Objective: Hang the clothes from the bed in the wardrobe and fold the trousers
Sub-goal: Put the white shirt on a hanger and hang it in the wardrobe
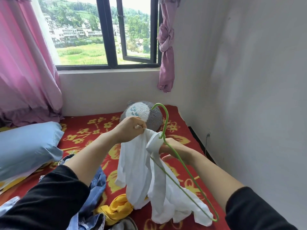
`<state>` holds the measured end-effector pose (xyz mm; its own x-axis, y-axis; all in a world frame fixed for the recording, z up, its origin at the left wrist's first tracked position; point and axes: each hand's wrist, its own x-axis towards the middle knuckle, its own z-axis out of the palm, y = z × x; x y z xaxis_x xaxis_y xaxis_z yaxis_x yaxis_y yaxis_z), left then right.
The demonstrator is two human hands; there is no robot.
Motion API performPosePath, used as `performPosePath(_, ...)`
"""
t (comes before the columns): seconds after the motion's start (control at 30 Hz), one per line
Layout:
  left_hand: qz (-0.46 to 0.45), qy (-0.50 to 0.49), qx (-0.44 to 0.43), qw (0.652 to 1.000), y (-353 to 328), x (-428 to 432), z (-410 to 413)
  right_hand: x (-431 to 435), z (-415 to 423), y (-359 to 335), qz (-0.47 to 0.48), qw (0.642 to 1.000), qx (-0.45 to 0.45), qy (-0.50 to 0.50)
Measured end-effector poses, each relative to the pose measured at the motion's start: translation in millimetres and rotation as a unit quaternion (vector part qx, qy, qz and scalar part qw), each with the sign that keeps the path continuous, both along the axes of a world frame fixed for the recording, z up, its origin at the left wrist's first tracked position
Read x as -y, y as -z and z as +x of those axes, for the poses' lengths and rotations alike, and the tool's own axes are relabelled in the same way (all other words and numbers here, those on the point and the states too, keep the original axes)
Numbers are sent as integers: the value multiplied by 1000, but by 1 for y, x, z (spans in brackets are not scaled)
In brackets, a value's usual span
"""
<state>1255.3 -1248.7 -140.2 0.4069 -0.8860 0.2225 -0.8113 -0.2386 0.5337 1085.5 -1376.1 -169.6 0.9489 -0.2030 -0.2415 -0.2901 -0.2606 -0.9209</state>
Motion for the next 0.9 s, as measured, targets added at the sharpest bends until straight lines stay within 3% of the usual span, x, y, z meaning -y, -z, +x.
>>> performPosePath(0.1,-5,-22,-11,1000,1,-5,6,7,-4,-2,48,997,-28,-53)
performPosePath(0.2,-11,-30,-23,999,1,-9,8,4,-3,-1,-24,994,-49,-95)
performPosePath(0.27,-1,-32,-33,999,1,-10,6,-2,4,6,-58,996,-28,-62)
performPosePath(0.37,8,-32,-48,998,0,-13,5,0,7,14,10,1000,10,6)
performPosePath(0.43,13,-40,-53,998,-3,-18,7,6,3,15,48,999,11,2)
performPosePath(0.57,44,-73,-39,996,0,-25,7,13,-1,16,211,976,38,43)
performPosePath(0.63,48,-106,-10,993,2,-25,2,15,-1,10,226,973,37,23)
performPosePath(0.67,44,-121,2,992,3,-25,2,16,-2,6,192,981,22,2)
performPosePath(0.73,27,-137,5,990,2,-25,4,26,-4,5,-33,999,-30,-22)
performPosePath(0.77,19,-135,4,991,2,-26,5,31,-4,7,-193,979,-64,-15)
performPosePath(0.83,-4,-121,6,993,0,-26,6,40,-4,12,-432,895,-99,52)
performPosePath(0.9,-43,-112,6,993,-2,-26,6,50,-7,18,-504,851,-80,126)
